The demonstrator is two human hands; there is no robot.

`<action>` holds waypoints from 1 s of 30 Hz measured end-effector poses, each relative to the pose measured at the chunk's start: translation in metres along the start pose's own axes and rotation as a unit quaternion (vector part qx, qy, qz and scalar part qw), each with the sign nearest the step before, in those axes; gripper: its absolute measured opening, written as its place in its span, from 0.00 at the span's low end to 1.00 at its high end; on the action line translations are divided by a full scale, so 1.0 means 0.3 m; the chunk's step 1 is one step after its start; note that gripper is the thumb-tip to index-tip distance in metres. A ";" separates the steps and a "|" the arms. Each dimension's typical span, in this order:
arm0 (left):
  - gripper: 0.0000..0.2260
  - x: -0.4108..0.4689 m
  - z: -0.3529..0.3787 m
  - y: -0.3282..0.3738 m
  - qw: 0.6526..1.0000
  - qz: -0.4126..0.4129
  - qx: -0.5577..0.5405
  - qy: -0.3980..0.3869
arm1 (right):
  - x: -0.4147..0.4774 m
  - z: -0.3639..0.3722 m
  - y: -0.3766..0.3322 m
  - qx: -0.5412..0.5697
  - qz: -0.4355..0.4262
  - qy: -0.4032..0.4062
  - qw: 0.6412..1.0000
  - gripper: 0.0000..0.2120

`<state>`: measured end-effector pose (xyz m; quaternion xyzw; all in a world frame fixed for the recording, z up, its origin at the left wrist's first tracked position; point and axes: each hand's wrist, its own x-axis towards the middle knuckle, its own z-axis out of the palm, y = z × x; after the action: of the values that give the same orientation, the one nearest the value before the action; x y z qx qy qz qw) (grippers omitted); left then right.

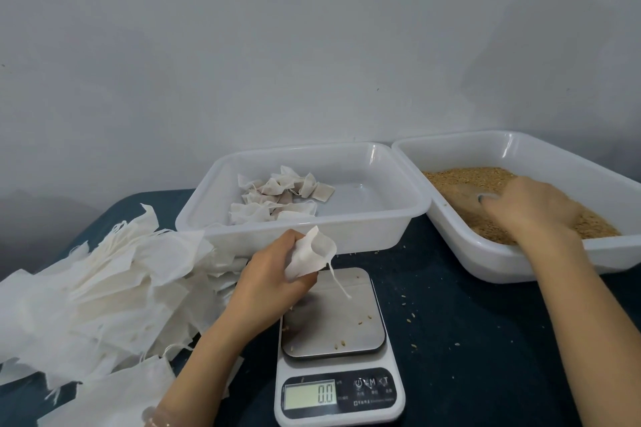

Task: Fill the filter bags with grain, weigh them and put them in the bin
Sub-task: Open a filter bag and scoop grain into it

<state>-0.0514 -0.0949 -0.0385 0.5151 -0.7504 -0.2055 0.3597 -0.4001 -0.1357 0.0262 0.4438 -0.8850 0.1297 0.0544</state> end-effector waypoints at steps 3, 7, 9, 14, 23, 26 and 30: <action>0.10 0.000 0.001 0.004 1.000 -0.009 -0.014 0.001 | 0.002 0.009 0.035 0.029 0.001 -0.026 0.999 0.21; 0.09 0.000 -0.001 0.011 0.999 -0.010 -0.052 0.003 | 0.008 0.006 0.072 0.090 -0.012 -0.042 0.995 0.23; 0.09 -0.001 -0.004 0.013 0.997 -0.013 -0.075 0.005 | 0.004 0.004 0.077 0.120 -0.032 -0.035 0.992 0.20; 0.11 -0.002 -0.012 0.026 0.992 -0.029 -0.122 0.008 | -0.034 0.004 0.076 0.276 -0.145 -0.026 0.950 0.13; 0.10 -0.003 -0.037 0.028 0.987 -0.048 -0.153 -0.003 | -0.175 -0.040 -0.081 0.365 -0.379 -0.113 0.843 0.19; 0.12 -0.004 -0.043 0.017 0.988 -0.044 -0.146 -0.003 | -0.191 -0.033 -0.102 0.345 -0.415 -0.128 0.832 0.18; 0.11 -0.002 -0.038 0.005 0.989 -0.040 -0.142 -0.003 | -0.181 -0.030 -0.094 0.319 -0.441 -0.098 0.833 0.19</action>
<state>-0.0436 -0.0932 -0.0303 0.4876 -0.6934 -0.3259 0.4185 -0.3451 -0.1074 0.0286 0.7902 -0.5054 0.3231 -0.1258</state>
